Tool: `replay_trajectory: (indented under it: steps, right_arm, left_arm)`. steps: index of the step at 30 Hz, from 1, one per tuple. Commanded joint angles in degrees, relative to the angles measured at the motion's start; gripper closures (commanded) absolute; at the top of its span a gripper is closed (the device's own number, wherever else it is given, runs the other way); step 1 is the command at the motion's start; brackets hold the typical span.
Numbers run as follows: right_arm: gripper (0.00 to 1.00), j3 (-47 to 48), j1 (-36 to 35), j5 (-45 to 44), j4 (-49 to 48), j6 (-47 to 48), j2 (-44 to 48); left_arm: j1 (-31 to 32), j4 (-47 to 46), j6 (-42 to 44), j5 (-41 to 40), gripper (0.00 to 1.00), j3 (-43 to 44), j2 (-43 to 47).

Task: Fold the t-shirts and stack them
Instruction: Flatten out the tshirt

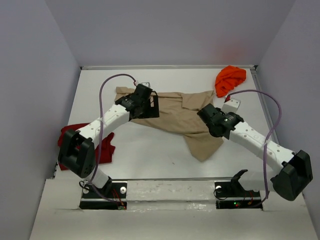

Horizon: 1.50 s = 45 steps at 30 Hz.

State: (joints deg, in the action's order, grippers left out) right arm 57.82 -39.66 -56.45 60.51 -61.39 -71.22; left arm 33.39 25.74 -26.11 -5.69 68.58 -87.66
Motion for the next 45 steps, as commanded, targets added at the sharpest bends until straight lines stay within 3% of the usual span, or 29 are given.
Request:
replay_trajectory:
  steps: [1, 5, 7, 9, 10, 11, 12, 17, 20, 24, 28, 29, 31, 33, 34, 35, 38, 43, 45]
  right_arm:
    - [0.99, 5.09, 12.85, 38.67, -29.75, 34.13, -11.2]
    - [1.0, 12.29, 14.25, 45.08, -31.15, 36.59, -17.89]
    - [1.0, 14.5, 17.94, 56.89, -32.56, 38.09, -20.79]
    - [1.0, 18.0, 20.4, 61.27, -33.87, 38.18, -22.81]
    - [1.0, 19.42, 23.11, 64.85, -33.79, 38.44, -25.17]
    - [1.0, 20.56, 24.35, 67.23, -33.88, 38.97, -26.15]
    - [1.0, 23.1, 25.41, 69.26, -33.71, 39.5, -27.29]
    - [1.0, 27.52, 27.35, 61.54, -29.31, 42.49, -30.2]
    - [1.0, 27.96, 27.35, 63.56, -28.96, 42.75, -31.43]
    - [1.0, 25.95, 27.35, 70.93, -30.18, 42.84, -31.88]
    - [0.74, 19.44, 27.35, 79.55, -34.58, 42.75, -27.3]
    - [0.61, 18.82, 27.35, 81.56, -34.67, 43.36, -26.35]
    - [0.55, 17.42, 27.35, 82.19, -34.06, 43.72, -25.38]
    - [0.4, 16.28, 25.34, 82.46, -33.27, 45.21, -23.27]
    - [0.36, 15.05, 24.64, 82.55, -33.09, 45.47, -22.57]
    - [0.33, 14.69, 22.8, 82.64, -32.83, 45.48, -21.34]
    - [0.32, 14.69, 18.15, 81.32, -30.38, 46.18, -19.84]
    - [0.38, 14.16, 15.84, 81.41, -29.4, 45.31, -19.04]
    - [0.54, 15.12, 15.84, 76.94, -29.49, 44.51, -19.83]
  left_arm:
    - [0.36, 3.7, -3.34, -4.5, 0.01, 6.82, -7.96]
    - [0.1, 1.61, -2.81, 1.11, 0.08, 11.66, -10.43]
    - [-0.25, 2.38, -2.28, 2.7, 0.19, 16.22, -13.23]
    - [-1.3, 4.75, -1.58, 2.62, 0.46, 22.87, -17.34]
    - [-1.65, 6.24, -1.49, 2.88, 0.77, 25.35, -18.85]
    - [-2.01, 7.39, -1.49, 2.97, 0.92, 27.82, -20.17]
    - [-2.44, 8.53, -0.97, 3.06, 1.0, 31.58, -22.19]
    - [-5.52, 11.61, -0.52, 4.9, 1.0, 39.08, -26.33]
    - [-7.8, 11.53, -0.52, 5.43, 1.0, 39.88, -27.83]
    - [-10.79, 11.44, -0.43, 12.89, 1.0, 39.1, -29.59]
    - [-11.5, 10.65, 0.18, 13.52, 1.0, 35.23, -28.1]
    - [-11.5, 9.69, 0.18, 12.65, 1.0, 34.27, -27.49]
    - [-11.5, 8.46, -0.17, 12.73, 0.86, 30.93, -25.29]
    - [-11.5, 6.88, -0.35, 11.93, 0.68, 28.39, -23.01]
    - [-11.41, 6.26, -0.61, 11.32, 0.43, 27.5, -22.04]
    - [-11.41, 5.56, -0.7, 10.97, 0.34, 26.71, -21.51]
    - [-11.41, 5.9, -0.87, 9.39, 0.24, 26.0, -20.19]
    - [-10.97, 6.17, -1.84, 6.31, 0.23, 23.1, -17.9]
    - [-11.06, 4.42, -2.63, 6.31, 0.28, 20.65, -17.02]
